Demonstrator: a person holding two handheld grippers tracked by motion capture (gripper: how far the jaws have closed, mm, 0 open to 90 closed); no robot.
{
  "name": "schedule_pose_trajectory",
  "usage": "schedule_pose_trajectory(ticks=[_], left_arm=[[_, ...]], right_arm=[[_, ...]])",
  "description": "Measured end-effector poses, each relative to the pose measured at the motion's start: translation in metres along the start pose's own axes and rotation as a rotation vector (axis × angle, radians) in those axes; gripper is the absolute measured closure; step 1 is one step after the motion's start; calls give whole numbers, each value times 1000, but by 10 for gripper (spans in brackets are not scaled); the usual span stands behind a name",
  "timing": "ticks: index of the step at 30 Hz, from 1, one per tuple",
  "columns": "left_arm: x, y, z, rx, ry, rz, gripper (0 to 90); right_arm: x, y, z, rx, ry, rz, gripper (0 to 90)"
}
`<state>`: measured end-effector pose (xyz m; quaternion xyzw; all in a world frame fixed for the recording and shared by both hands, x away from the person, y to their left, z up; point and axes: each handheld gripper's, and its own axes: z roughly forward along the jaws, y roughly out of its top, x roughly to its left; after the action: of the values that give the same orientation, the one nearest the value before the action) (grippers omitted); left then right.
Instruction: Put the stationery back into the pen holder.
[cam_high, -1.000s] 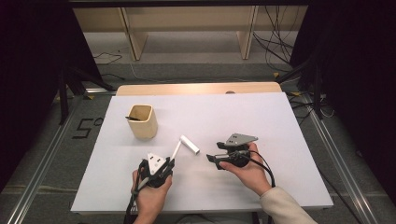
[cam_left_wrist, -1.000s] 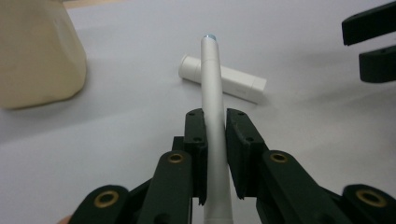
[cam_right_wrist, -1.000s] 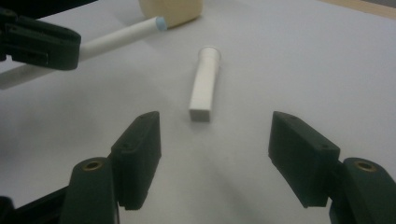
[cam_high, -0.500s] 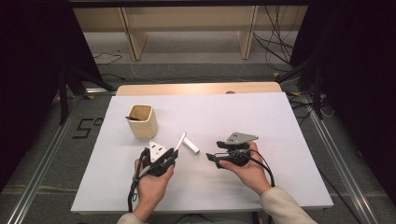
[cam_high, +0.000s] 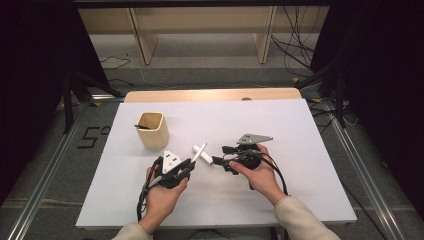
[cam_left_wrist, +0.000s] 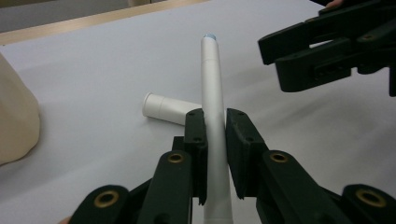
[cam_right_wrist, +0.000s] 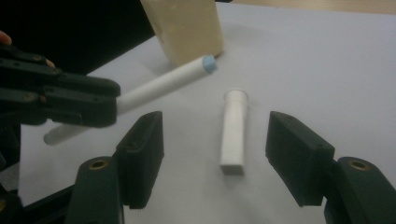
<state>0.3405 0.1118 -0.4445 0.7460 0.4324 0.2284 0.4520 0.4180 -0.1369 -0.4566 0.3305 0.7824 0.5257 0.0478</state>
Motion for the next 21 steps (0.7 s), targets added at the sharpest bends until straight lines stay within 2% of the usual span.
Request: schedule_pose_trajectory(ticks=[4, 9, 21], left_arm=[[-1, -2, 0, 0, -12, 7, 789], [-3, -3, 0, -4, -19, 12, 789], [-4, -4, 1, -8, -23, 16, 789]], right_arm=[[2, 3, 13, 17, 42, 26, 380], [3, 7, 22, 6, 89, 75, 383], [1, 11, 29, -15, 121, 141, 408]])
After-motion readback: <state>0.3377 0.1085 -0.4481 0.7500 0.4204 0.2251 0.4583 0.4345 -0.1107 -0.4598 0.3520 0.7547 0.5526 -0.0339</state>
